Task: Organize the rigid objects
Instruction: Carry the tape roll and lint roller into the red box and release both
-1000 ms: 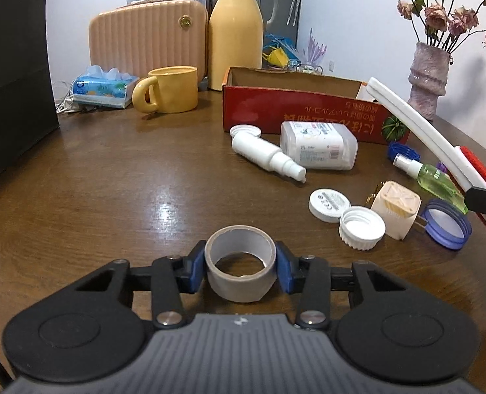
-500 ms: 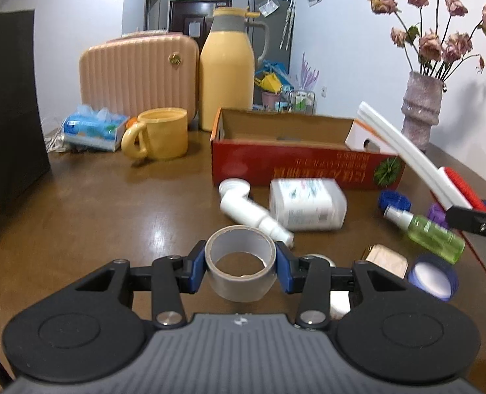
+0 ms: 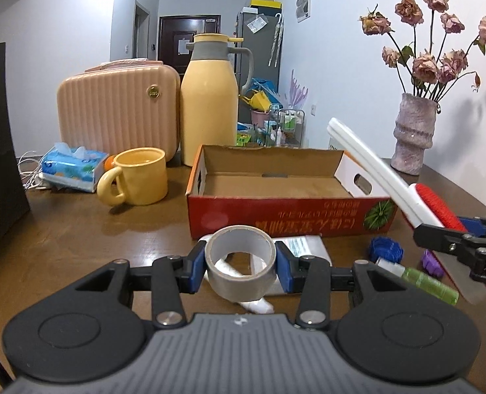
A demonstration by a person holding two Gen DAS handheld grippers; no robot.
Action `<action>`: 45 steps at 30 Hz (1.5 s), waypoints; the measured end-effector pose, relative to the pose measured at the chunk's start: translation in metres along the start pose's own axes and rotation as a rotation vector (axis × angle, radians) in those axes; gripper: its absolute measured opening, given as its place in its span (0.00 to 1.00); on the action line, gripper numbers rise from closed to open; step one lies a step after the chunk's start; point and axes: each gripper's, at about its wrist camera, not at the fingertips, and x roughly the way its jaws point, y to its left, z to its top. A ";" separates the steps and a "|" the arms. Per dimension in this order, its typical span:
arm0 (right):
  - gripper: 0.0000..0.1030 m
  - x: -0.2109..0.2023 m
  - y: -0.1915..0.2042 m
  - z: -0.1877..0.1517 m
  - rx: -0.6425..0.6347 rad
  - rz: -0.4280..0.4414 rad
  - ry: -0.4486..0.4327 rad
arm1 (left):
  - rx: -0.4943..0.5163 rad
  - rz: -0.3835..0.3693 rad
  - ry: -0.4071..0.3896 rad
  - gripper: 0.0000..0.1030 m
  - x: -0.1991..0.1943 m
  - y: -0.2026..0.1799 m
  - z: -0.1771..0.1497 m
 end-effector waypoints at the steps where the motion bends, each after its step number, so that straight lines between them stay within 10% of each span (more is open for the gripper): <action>1: 0.53 0.003 0.000 0.002 0.001 -0.002 0.000 | 0.000 0.000 -0.002 0.42 0.002 -0.001 0.003; 45: 0.53 0.143 -0.034 0.078 0.063 -0.139 -0.028 | -0.127 0.032 -0.072 0.42 0.139 -0.014 0.097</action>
